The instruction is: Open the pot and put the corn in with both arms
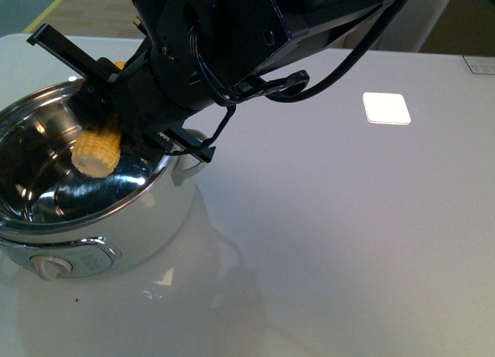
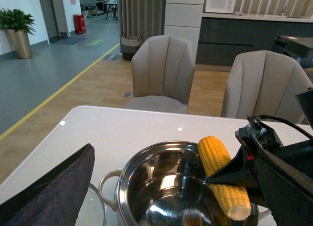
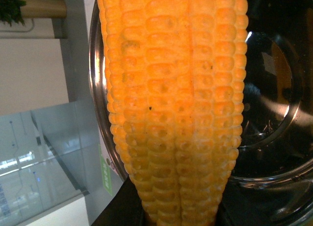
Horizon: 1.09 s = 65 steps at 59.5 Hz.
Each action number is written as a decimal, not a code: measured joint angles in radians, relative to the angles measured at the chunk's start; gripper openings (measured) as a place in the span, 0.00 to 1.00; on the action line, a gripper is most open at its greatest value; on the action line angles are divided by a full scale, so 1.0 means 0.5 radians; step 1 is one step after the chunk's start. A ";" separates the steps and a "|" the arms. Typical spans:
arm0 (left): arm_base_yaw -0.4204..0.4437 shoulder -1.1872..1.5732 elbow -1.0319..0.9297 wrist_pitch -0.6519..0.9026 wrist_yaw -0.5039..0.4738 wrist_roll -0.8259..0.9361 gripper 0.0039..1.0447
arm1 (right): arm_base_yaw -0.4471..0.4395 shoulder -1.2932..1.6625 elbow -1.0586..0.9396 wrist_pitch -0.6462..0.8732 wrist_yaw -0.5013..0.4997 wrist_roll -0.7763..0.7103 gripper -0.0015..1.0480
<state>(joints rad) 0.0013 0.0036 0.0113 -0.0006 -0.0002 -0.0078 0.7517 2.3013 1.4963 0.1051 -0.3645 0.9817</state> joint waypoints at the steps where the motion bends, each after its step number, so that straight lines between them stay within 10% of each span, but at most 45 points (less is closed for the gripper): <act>1: 0.000 0.000 0.000 0.000 0.000 0.000 0.94 | 0.000 0.001 0.000 -0.005 -0.001 -0.002 0.20; 27: 0.000 0.000 0.000 0.001 0.000 0.000 0.94 | -0.029 -0.062 -0.138 0.069 -0.011 0.083 0.93; 43: 0.000 0.000 0.000 0.001 0.000 0.000 0.94 | -0.224 -0.329 -0.466 0.294 0.002 0.181 0.91; 65: 0.000 0.000 0.000 0.000 -0.001 0.000 0.94 | -0.952 -1.383 -1.350 0.330 0.208 -0.212 0.91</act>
<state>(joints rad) 0.0013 0.0036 0.0113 -0.0006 -0.0006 -0.0078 0.2756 1.6096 0.8211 0.2703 -0.2607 0.8757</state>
